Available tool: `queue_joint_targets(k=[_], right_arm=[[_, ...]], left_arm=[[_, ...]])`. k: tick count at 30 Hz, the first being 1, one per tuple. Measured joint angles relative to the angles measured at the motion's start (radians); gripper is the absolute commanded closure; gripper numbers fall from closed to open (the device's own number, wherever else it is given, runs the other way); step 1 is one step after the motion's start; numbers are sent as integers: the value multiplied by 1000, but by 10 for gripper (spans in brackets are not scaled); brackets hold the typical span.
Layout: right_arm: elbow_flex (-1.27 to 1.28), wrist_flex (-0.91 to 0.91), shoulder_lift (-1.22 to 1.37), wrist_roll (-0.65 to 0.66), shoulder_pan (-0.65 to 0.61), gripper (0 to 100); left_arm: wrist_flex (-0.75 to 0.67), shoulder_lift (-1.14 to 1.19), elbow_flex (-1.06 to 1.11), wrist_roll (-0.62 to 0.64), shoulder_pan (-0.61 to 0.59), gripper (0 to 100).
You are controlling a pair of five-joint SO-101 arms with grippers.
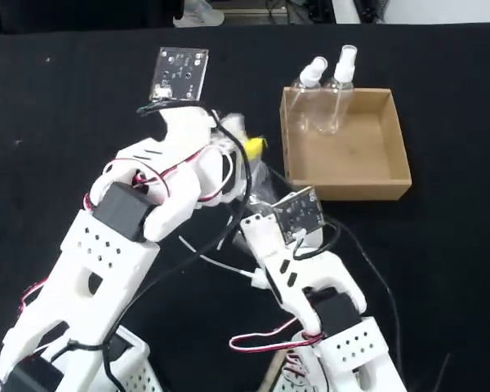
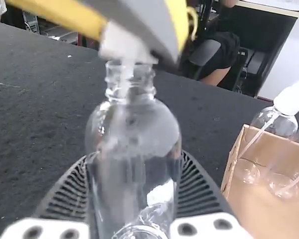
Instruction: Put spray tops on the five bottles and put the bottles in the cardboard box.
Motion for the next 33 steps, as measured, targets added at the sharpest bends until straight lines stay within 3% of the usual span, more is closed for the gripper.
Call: queue_joint_targets(k=[12,18,23,33], right_arm=[[0,0,0,-2,-3,988],[0,0,0,0,-3,988],[0,2,0,-2,-3,988],[0,2,0,-5,-3,988]], left_arm=[[23,-203,23,3,-31,755],[-86,-252,163,-35,-132,755],[-166,-259,250,-60,-118,755],[-176,-259,230,-120,-32,755]])
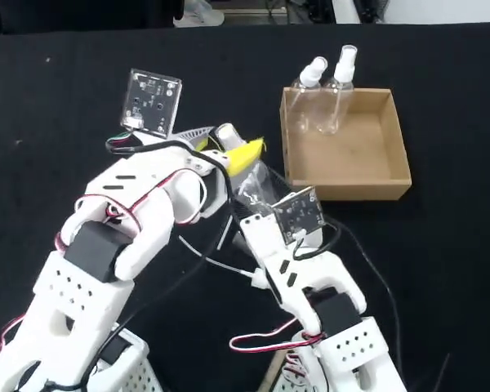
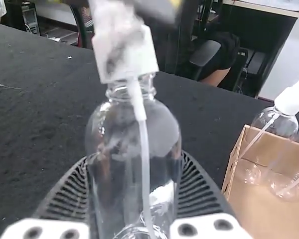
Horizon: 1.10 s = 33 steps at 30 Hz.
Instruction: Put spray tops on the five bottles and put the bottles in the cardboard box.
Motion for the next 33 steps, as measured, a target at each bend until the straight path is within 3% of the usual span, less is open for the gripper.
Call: queue_joint_targets(k=[9,12,18,24,28,33], right_arm=[[0,49,0,3,8,988],[-9,140,0,3,69,988],[-189,333,0,3,318,987],[-307,339,0,8,667,987],[-325,250,0,61,873,988],[-353,100,124,112,982,988]], left_arm=[[12,-137,-41,-3,-5,755],[11,-247,5,-3,-91,755],[-173,-370,345,-3,-269,755],[-496,-400,776,-3,-278,755],[-666,-400,947,-3,-278,755],[-715,-400,1000,-3,-275,755]])
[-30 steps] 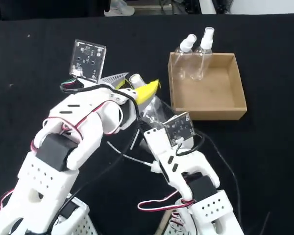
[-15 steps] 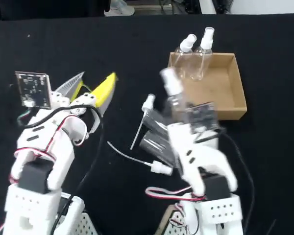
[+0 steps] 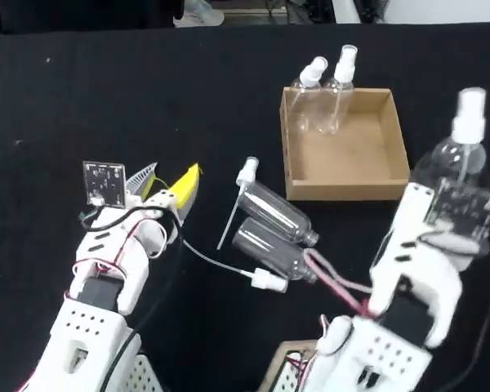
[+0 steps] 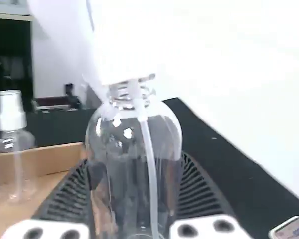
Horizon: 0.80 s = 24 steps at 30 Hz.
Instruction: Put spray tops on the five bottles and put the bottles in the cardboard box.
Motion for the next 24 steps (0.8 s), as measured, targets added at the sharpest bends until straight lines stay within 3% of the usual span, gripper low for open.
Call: queue_joint_targets(k=[10,19,24], right_arm=[[-18,-488,499,-46,149,988],[20,-1034,908,-48,157,988],[20,-1224,1106,-49,161,988]], left_arm=[[-3,-8,40,0,5,755],[-3,-9,41,0,5,755],[-3,-9,41,0,5,755]])
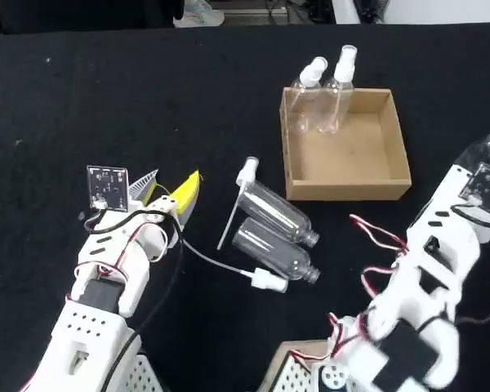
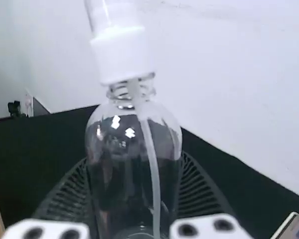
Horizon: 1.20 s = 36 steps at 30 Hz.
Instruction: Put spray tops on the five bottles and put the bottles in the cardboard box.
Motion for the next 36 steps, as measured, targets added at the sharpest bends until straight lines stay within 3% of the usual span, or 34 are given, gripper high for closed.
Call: queue_joint_targets(k=[10,20,27,36], right_arm=[[-144,-187,413,-2,117,988],[-272,-554,775,-2,141,988],[-374,-591,933,-2,147,988],[-391,-592,956,-2,164,985]], left_arm=[[0,0,0,0,0,755],[0,0,0,0,0,755],[0,0,0,0,0,755],[0,0,0,-2,0,755]])
